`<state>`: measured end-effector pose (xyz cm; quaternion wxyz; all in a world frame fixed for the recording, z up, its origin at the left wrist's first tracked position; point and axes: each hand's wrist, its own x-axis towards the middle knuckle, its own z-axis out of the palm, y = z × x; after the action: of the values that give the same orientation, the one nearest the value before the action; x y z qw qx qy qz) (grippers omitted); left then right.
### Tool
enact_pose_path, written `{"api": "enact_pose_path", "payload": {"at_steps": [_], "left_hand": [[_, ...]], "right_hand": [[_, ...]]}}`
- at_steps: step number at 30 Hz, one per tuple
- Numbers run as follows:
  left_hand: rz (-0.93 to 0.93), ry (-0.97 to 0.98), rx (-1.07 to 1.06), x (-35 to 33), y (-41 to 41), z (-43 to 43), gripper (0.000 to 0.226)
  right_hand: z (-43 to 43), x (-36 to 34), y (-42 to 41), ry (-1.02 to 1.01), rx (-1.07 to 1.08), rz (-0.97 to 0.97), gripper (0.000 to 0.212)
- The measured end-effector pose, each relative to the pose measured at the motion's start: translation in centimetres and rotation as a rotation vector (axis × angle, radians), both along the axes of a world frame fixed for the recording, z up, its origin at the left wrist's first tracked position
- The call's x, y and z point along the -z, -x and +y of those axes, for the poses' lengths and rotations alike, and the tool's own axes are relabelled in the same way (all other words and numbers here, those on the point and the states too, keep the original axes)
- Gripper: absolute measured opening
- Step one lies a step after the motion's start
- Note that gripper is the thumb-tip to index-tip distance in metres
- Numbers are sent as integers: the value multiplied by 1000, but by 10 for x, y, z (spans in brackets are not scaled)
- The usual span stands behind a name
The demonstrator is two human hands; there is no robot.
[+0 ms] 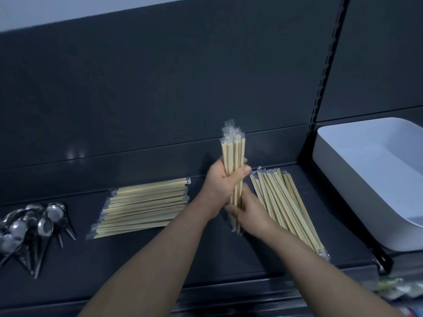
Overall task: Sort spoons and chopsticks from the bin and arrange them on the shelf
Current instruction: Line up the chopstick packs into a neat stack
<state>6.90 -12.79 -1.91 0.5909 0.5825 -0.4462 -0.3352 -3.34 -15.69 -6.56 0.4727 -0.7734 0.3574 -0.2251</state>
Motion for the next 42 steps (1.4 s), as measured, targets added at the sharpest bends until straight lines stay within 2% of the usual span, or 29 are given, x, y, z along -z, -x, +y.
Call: {"api": "enact_pose_path", "payload": {"at_steps": [3,7,11,15,16,18,19,21,23,25,27,31,36,42], "left_hand": [[-11,-20,-6,3,0,2,22],[42,12,-60,-8,-11,12,20],[113,-45,-279,-2,-50,38,24],[7,-159,-647,23,-107,92,77],[-93,-191,-725,29,-120,108,95],[-444,-319,-793,42,-143,146,124],[-673,-361,-762,50,-155,164,125],[-1073,-428,-549,62,-173,194,105],[-1226,-484,-271,70,-189,212,86],[-1209,-533,-127,74,-198,220,68],[-1179,-533,-95,79,-204,224,58],[-1145,-511,-3,81,-207,227,62],[-1228,-485,14,81,-214,226,51],[-1255,-535,79,91,-213,223,63]], "right_hand": [[3,7,-3,-38,-4,-19,24],[6,2,-15,20,-36,-3,33],[26,-4,-45,139,-136,159,30],[52,-2,-84,237,-278,463,31],[60,1,-93,268,-312,517,27],[76,5,-110,342,-381,611,27],[84,6,-119,382,-413,651,34],[99,9,-134,434,-437,697,48],[108,13,-145,455,-425,689,53],[112,18,-153,456,-406,644,57],[113,19,-154,466,-379,609,62],[119,16,-147,526,-320,613,76],[132,32,-143,568,-234,599,54],[144,51,-145,613,-265,615,56]]}}
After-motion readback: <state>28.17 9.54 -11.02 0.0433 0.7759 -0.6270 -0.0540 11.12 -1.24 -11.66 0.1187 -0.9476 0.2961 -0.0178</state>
